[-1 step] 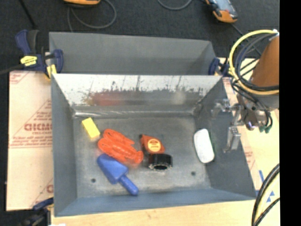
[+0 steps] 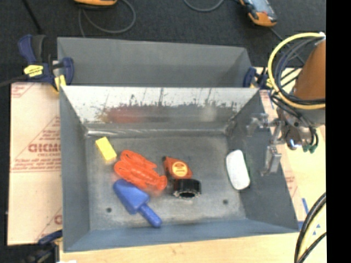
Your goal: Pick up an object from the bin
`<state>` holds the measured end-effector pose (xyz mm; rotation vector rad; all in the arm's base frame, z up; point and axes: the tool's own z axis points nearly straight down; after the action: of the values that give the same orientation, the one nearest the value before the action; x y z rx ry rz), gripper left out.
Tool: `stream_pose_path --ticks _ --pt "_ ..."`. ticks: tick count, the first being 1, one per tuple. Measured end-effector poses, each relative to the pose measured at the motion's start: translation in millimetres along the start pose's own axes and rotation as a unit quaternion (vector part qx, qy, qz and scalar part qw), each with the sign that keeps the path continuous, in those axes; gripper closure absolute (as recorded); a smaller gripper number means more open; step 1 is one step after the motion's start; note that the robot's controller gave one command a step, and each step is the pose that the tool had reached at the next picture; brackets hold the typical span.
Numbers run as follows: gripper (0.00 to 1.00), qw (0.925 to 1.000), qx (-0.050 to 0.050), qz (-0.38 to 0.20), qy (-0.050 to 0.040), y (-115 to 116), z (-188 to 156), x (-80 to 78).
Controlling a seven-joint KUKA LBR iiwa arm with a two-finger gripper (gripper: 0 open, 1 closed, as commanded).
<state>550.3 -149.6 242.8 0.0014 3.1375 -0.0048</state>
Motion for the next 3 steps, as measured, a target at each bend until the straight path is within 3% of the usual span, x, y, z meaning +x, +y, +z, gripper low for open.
stream_pose_path --ticks 1,2,3 --pt "0.0 0.9996 0.001 -0.029 -0.0038 39 49 -34.9" --pt "0.0 0.9996 -0.003 -0.027 0.0004 50 82 -14.9" --pt "0.0 0.9999 -0.001 0.013 0.0004 63 111 -10.9"
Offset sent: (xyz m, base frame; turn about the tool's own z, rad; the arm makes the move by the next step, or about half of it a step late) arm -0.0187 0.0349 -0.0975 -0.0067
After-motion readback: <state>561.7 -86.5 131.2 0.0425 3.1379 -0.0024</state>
